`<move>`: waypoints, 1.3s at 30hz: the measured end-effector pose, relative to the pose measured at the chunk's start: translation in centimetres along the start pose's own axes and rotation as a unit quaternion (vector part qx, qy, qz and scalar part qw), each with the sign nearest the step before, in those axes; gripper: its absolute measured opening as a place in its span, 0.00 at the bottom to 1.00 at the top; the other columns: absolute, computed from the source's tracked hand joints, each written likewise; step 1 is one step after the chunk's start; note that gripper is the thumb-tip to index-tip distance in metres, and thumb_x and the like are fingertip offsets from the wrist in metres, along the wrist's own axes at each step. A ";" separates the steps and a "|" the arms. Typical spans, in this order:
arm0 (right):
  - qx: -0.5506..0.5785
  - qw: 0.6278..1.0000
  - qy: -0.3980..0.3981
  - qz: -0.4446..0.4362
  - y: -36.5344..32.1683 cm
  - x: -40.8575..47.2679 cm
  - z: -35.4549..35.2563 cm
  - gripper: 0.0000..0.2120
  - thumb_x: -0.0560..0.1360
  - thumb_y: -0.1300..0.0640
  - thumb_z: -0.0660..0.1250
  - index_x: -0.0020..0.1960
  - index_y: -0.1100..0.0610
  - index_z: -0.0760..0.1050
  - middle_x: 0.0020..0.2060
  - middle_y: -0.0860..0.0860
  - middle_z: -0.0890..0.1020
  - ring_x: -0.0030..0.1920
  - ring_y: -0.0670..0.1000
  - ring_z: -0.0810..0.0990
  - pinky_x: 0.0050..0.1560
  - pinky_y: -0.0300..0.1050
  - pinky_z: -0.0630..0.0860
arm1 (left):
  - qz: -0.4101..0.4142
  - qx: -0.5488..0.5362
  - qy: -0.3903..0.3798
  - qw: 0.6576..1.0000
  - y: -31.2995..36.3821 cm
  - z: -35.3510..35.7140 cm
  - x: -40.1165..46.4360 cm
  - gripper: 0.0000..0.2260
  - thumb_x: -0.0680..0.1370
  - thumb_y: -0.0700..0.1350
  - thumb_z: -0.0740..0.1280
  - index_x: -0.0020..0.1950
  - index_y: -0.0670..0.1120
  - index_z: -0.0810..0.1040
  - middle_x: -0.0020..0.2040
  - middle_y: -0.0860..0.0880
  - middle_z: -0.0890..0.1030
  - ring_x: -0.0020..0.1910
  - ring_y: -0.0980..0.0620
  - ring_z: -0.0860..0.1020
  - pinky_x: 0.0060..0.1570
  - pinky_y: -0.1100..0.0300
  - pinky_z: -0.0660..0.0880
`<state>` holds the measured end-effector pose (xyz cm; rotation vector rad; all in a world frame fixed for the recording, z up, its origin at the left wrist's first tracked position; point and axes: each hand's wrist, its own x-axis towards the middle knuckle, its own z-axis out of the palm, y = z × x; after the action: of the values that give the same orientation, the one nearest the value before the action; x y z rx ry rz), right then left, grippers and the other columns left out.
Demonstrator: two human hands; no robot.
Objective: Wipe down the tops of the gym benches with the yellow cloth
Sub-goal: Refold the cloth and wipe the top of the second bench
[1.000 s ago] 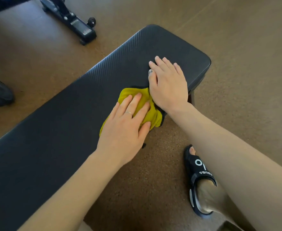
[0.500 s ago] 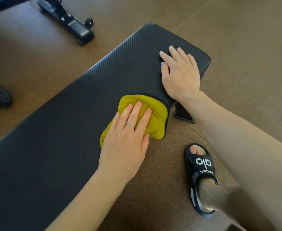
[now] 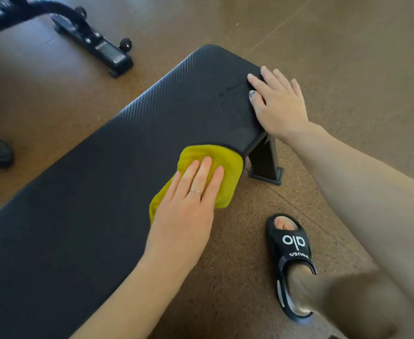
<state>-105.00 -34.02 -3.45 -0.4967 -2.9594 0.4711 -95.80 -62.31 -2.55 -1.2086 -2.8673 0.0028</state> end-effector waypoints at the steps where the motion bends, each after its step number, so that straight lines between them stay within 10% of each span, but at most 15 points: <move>1: 0.008 1.000 0.011 0.013 0.0 -0.1 0.3 0.24 0.85 0.45 0.46 0.80 0.44 0.61 0.82 0.48 0.58 0.82 0.54 0.52 0.80 0.60 0.45 | 0.002 0.000 -0.007 1.000 -0.4 0.0 -0.6 0.35 0.80 0.47 0.71 0.83 0.46 0.60 0.82 0.43 0.61 0.80 0.42 0.63 0.76 0.44 0.65; 11: 0.232 0.972 0.015 0.046 0.6 0.6 -0.5 0.22 0.86 0.54 0.48 0.77 0.51 0.67 0.80 0.48 0.63 0.80 0.49 0.56 0.80 0.54 0.47 | 0.001 -0.025 -0.004 1.000 2.9 0.3 13.9 0.29 0.86 0.57 0.53 0.85 0.47 0.52 0.85 0.45 0.52 0.83 0.44 0.52 0.81 0.46 0.52; 20: 0.311 0.950 -0.017 0.039 1.3 0.7 -1.5 0.21 0.87 0.54 0.49 0.78 0.52 0.65 0.80 0.49 0.63 0.80 0.48 0.57 0.81 0.53 0.48 | 0.011 0.023 0.008 1.000 2.8 0.6 6.4 0.34 0.82 0.45 0.68 0.84 0.45 0.56 0.83 0.43 0.58 0.81 0.42 0.60 0.79 0.46 0.60; 26: 0.513 0.841 0.023 0.168 3.3 2.8 -1.7 0.22 0.85 0.47 0.51 0.76 0.50 0.70 0.75 0.47 0.72 0.75 0.46 0.68 0.77 0.47 0.63 | 0.002 0.035 0.008 0.999 4.6 1.1 13.8 0.29 0.85 0.48 0.62 0.83 0.43 0.57 0.83 0.40 0.58 0.81 0.40 0.59 0.79 0.43 0.59; 29: 0.608 0.755 -0.103 0.223 5.1 5.5 -1.3 0.24 0.85 0.43 0.50 0.76 0.51 0.70 0.72 0.50 0.74 0.69 0.50 0.76 0.65 0.46 0.74 | 0.000 0.036 0.015 0.999 6.2 1.3 17.6 0.27 0.86 0.50 0.58 0.83 0.43 0.57 0.83 0.41 0.58 0.81 0.40 0.59 0.79 0.43 0.58; 39: 0.609 0.673 -0.370 0.199 8.3 10.7 -1.2 0.20 0.85 0.42 0.54 0.65 0.49 0.79 0.48 0.51 0.88 0.51 0.49 0.86 0.55 0.48 0.80 | -0.054 0.012 0.007 0.998 8.7 0.8 23.8 0.28 0.85 0.56 0.56 0.84 0.47 0.57 0.84 0.45 0.56 0.83 0.45 0.55 0.81 0.46 0.55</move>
<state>-112.41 -22.64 -4.41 -0.8104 -2.0716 2.9072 -106.17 -39.21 -2.79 -1.0457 -2.9080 0.0253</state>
